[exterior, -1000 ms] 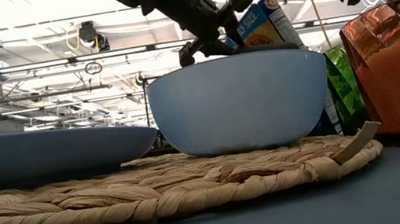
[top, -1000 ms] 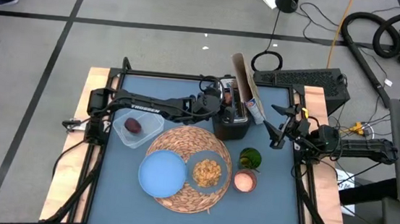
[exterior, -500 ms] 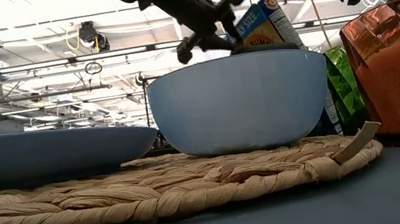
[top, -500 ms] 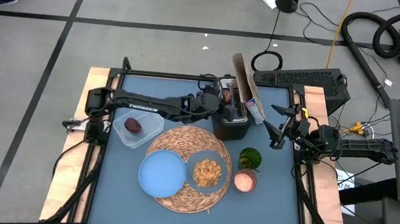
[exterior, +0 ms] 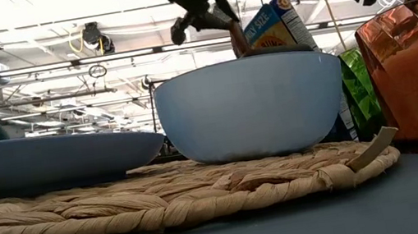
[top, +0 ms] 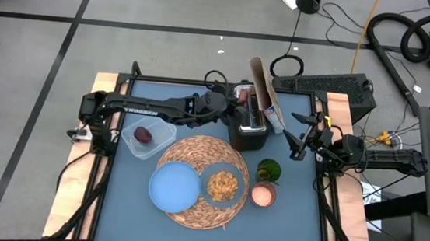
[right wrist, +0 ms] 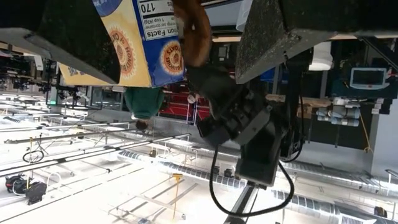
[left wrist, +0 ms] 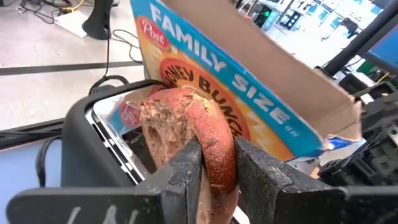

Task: Arrange a breakfast setting
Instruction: Put the toasted bread on the blue plate

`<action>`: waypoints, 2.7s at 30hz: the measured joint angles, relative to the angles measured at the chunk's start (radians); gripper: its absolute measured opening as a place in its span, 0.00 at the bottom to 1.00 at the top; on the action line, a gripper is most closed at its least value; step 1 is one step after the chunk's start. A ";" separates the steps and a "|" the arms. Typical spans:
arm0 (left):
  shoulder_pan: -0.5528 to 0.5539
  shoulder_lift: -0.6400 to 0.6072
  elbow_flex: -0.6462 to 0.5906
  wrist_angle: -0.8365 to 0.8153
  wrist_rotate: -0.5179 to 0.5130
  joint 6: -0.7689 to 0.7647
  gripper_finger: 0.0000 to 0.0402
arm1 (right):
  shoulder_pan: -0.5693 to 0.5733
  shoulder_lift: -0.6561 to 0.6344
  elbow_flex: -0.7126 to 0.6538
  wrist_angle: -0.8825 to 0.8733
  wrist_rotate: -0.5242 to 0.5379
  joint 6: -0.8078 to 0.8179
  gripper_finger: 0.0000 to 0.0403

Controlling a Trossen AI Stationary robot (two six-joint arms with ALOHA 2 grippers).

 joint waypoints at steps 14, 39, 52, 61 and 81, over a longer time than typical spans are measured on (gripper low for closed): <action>-0.008 -0.162 0.000 -0.123 0.030 0.080 0.24 | 0.000 0.000 0.000 -0.001 0.000 0.000 0.78; -0.304 -0.411 0.000 -0.640 0.144 0.133 0.24 | 0.000 0.000 0.000 -0.003 0.000 0.000 0.78; -0.510 -0.407 0.000 -0.824 0.138 -0.048 0.24 | 0.000 0.000 0.000 -0.004 0.000 0.006 0.78; -0.594 -0.322 0.001 -0.921 0.120 -0.149 0.24 | 0.000 0.000 0.000 -0.005 0.000 0.007 0.78; -0.615 -0.033 0.000 -1.116 0.128 -0.181 0.24 | 0.000 0.000 0.001 -0.006 0.000 0.007 0.78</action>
